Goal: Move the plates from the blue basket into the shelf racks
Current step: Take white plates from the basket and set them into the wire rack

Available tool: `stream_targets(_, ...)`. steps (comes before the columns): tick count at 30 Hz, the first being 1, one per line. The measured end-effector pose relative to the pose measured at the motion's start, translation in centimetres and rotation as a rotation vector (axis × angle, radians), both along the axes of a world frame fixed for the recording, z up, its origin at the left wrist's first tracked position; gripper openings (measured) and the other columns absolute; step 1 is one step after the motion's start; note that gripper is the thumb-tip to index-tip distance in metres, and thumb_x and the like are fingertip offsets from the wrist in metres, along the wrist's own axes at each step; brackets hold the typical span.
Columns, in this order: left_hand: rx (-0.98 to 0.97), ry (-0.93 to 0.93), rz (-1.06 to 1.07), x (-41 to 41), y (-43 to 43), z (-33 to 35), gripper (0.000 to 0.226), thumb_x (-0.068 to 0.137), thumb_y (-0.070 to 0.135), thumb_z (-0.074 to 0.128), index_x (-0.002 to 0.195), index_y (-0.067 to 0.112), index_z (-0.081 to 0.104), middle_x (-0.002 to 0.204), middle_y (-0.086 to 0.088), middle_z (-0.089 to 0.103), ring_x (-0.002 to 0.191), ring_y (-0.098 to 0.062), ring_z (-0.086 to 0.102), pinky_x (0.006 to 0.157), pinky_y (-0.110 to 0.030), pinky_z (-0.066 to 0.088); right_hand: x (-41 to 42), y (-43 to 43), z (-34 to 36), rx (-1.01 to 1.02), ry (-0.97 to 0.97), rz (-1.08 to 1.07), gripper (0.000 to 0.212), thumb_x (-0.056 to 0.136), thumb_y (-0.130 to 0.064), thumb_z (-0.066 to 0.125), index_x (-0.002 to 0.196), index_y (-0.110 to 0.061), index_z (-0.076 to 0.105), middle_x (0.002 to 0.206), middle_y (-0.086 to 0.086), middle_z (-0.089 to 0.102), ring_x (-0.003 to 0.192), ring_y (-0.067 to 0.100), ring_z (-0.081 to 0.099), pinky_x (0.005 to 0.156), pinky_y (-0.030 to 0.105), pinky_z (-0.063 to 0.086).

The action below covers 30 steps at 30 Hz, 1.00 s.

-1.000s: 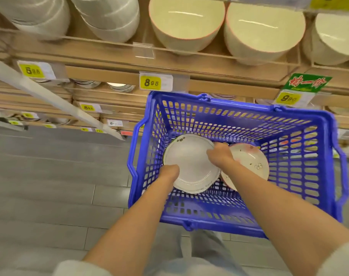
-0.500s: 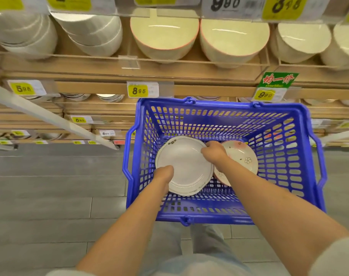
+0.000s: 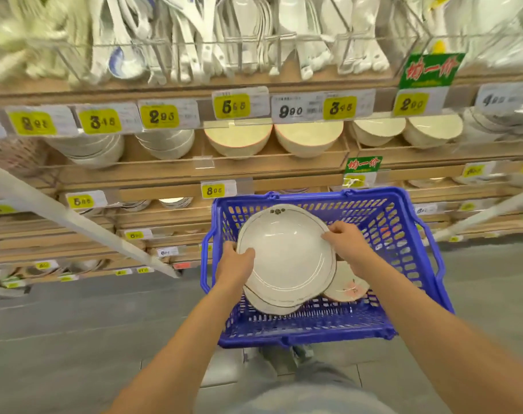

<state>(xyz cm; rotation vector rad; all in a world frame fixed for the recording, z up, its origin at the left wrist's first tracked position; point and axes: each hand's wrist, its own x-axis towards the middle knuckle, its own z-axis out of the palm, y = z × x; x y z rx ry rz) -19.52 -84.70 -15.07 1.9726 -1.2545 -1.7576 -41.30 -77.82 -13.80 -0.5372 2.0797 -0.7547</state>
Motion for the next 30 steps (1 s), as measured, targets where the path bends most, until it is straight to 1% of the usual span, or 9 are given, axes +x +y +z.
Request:
stream_targets(3,-0.075,0.119,-0.078,-0.5,-0.7,2.8,0.042,0.086,0.015,0.057,0.125,0.024,0.046,0.104,0.004,0.06,0.09,-0.019,0.062,0.069,-0.034,0.055,-0.3,1.9,2.4,-0.09,-0.03,-0.063,0.014,0.091,-0.013,0.056,0.078,-0.011,0.049,0.078,0.011,0.052,0.07,0.021,0.052,0.06,0.033,0.041)
stream_targets(6,-0.161,0.159,-0.217,-1.5,-0.8,6.0,0.031,0.083,0.011,0.061,0.106,0.031,0.053,0.098,0.005,0.063,0.087,-0.016,0.064,0.064,-0.031,0.054,-0.8,3.9,4.7,-0.163,-0.028,-0.144,0.013,0.091,-0.017,0.056,0.081,-0.012,0.05,0.077,0.007,0.053,0.068,0.02,0.051,0.059,0.032,0.039)
stream_targets(11,-0.23,0.221,-0.347,-5.0,0.3,11.0,0.018,0.087,0.013,0.062,0.097,0.027,0.06,0.092,0.002,0.067,0.079,-0.016,0.067,0.051,-0.021,0.053,-2.7,7.7,8.7,-0.278,-0.022,-0.243,0.013,0.094,-0.022,0.057,0.092,-0.009,0.057,0.087,0.01,0.064,0.075,0.022,0.06,0.062,0.032,0.047)
stream_targets(15,-0.264,0.247,-0.47,-9.0,3.1,13.7,0.013,0.091,0.016,0.057,0.085,0.026,0.063,0.089,0.0,0.07,0.081,-0.017,0.067,0.059,-0.024,0.051,-5.0,11.7,11.1,-0.382,-0.012,-0.33,0.011,0.093,-0.017,0.058,0.103,-0.011,0.057,0.102,0.013,0.063,0.088,0.025,0.062,0.077,0.039,0.052)
stream_targets(19,-0.266,0.258,-0.54,-13.9,7.3,15.3,0.008,0.091,0.019,0.059,0.089,0.024,0.065,0.089,-0.003,0.073,0.084,-0.022,0.07,0.073,-0.034,0.056,-8.1,17.4,12.6,-0.463,-0.05,-0.404,0.014,0.095,-0.019,0.056,0.103,-0.03,0.054,0.094,-0.009,0.061,0.077,0.006,0.065,0.054,0.018,0.051)
stream_targets(22,-0.262,0.268,-0.572,-17.9,11.1,16.0,0.011,0.09,0.016,0.061,0.096,0.014,0.07,0.09,-0.011,0.074,0.087,-0.03,0.07,0.083,-0.042,0.056,-11.0,22.2,13.7,-0.489,-0.03,-0.45,0.015,0.094,-0.018,0.056,0.097,-0.033,0.056,0.099,-0.006,0.064,0.082,0.008,0.065,0.057,0.019,0.05)
stream_targets(25,-0.248,0.275,-0.607,-21.7,14.9,16.4,0.007,0.089,0.023,0.062,0.092,0.021,0.069,0.081,0.0,0.074,0.08,-0.021,0.069,0.067,-0.032,0.053,-14.1,27.0,14.6,-0.516,-0.049,-0.488,0.02,0.094,-0.016,0.056,0.108,-0.029,0.058,0.105,0.0,0.069,0.09,0.017,0.069,0.069,0.028,0.054)
stream_targets(27,-0.245,0.283,-0.624,-24.1,17.3,16.6,0.004,0.09,0.028,0.063,0.088,0.025,0.065,0.079,0.004,0.072,0.076,-0.015,0.068,0.059,-0.025,0.047,-16.1,29.8,15.1,-0.542,-0.064,-0.499,0.026,0.094,-0.016,0.056,0.118,-0.027,0.056,0.098,-0.005,0.072,0.083,0.013,0.072,0.063,0.024,0.055)
stream_targets(30,-0.261,0.304,-0.646,-27.3,20.7,17.0,0.005,0.091,0.028,0.062,0.085,0.028,0.062,0.07,0.01,0.07,0.058,-0.003,0.067,0.047,-0.017,0.045,-18.9,33.6,15.8,-0.575,-0.074,-0.518,0.028,0.095,-0.017,0.056,0.113,-0.037,0.051,0.098,-0.011,0.069,0.076,0.003,0.071,0.055,0.016,0.053)
